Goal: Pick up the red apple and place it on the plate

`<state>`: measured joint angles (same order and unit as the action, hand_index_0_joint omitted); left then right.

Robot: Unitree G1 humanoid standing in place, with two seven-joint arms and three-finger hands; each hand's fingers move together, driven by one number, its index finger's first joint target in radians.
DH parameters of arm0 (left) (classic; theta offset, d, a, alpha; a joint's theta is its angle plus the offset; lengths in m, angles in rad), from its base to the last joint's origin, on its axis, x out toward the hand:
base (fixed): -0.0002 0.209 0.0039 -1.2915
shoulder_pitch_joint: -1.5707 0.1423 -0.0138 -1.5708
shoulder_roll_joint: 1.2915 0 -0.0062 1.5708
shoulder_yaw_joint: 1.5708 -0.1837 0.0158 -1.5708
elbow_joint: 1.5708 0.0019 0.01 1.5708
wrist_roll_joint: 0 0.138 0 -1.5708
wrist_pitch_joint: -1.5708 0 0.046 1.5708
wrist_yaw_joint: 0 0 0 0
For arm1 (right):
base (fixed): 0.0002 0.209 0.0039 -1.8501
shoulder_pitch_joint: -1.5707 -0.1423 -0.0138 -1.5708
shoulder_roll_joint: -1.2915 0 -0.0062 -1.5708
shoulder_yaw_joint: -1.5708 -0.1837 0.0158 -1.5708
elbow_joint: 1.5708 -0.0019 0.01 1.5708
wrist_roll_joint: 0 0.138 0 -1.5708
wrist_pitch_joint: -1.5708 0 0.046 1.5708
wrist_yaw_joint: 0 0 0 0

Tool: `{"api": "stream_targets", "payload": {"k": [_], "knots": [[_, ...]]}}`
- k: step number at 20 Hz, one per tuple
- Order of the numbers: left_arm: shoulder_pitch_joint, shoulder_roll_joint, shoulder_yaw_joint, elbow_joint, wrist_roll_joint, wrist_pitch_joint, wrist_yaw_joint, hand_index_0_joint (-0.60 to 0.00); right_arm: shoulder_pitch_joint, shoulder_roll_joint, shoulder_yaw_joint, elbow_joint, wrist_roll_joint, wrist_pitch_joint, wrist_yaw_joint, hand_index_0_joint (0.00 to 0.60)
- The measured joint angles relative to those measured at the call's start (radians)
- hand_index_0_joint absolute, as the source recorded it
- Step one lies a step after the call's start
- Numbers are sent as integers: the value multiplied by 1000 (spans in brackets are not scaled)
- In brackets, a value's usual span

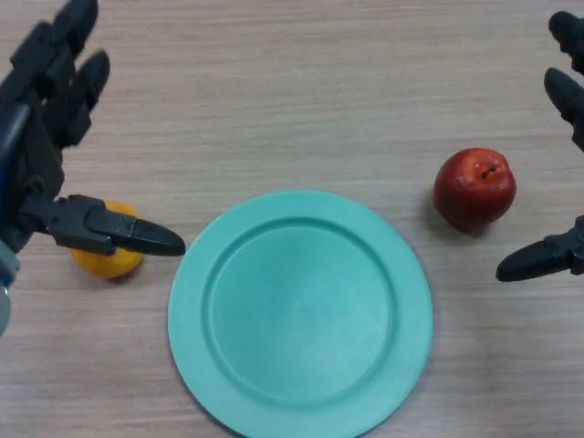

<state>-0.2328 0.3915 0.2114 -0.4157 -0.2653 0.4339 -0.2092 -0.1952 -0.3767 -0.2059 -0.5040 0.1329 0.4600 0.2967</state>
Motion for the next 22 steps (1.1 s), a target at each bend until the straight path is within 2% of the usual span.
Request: {"api": "stream_targets", "payload": {"k": [1, 3, 4, 5, 8, 11, 16, 18, 20, 22], "knots": [[-5, 6, 0, -3, -4, 8, -2, 0, -2, 0, 3, 35, -28, -55, -32, 0], [-6, 17, 2, -31, -37, 21, -29, 0, -5, -1, 7, 76, -174, -100, -66, 0], [-5, 11, 2, -33, -36, 17, -33, 0, -5, -1, 8, 76, -189, -102, -70, 0], [2, -12, 1, -33, -35, -13, -33, 0, -5, -1, 10, 76, -199, -112, -69, 0], [35, -4, 2, -77, -40, -26, -34, 0, 2, -1, 29, 77, -281, -209, -67, 0], [54, -3, 14, -81, -39, -14, -35, 0, 16, 13, 29, 66, -275, -239, -32, 0], [46, -6, 27, -81, -35, -29, -17, 0, 19, 15, 33, 82, -276, -240, -29, 0], [55, -10, 30, -58, -36, -67, -18, 0, -7, 19, 42, 170, -273, -252, -29, 0], [63, -23, 33, -21, -39, -111, -17, 0, -45, 30, 55, 292, -179, -258, -30, 0], [66, -25, 31, -16, -39, -111, -17, 0, -87, 29, 111, 435, -178, -331, -34, 0]]}}
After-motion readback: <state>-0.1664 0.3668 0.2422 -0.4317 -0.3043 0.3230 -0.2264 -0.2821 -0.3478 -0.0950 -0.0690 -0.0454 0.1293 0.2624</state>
